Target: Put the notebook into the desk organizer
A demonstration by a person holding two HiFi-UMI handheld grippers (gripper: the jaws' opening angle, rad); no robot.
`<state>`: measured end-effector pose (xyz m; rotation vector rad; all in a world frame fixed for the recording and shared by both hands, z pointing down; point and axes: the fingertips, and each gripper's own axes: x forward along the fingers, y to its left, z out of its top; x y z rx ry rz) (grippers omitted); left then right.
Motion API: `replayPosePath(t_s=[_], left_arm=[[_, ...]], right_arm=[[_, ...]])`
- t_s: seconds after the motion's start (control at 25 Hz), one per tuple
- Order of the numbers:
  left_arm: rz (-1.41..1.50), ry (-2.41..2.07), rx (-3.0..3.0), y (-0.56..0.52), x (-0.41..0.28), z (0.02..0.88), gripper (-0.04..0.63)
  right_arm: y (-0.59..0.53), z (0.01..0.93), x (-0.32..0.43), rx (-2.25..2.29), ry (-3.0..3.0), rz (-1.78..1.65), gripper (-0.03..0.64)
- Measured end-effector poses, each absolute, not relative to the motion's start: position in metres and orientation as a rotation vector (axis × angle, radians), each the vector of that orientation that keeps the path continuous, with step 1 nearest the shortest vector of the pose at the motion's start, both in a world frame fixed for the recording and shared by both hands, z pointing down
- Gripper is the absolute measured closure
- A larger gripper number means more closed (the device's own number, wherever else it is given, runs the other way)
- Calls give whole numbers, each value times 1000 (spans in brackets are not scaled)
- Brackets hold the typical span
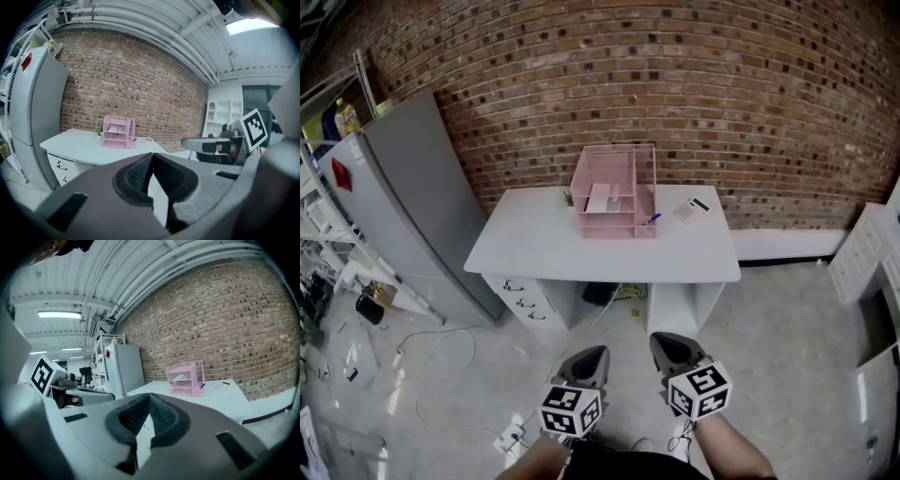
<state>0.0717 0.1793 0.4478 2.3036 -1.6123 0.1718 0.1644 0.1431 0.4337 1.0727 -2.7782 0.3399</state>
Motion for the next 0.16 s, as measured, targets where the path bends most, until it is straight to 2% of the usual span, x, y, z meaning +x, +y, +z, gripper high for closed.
replayPosePath(t_s=[0.16], left_arm=[[174,-1614,2303,175,79,448,589]], right_arm=[[140,433,170,1069,-2784,342,614]])
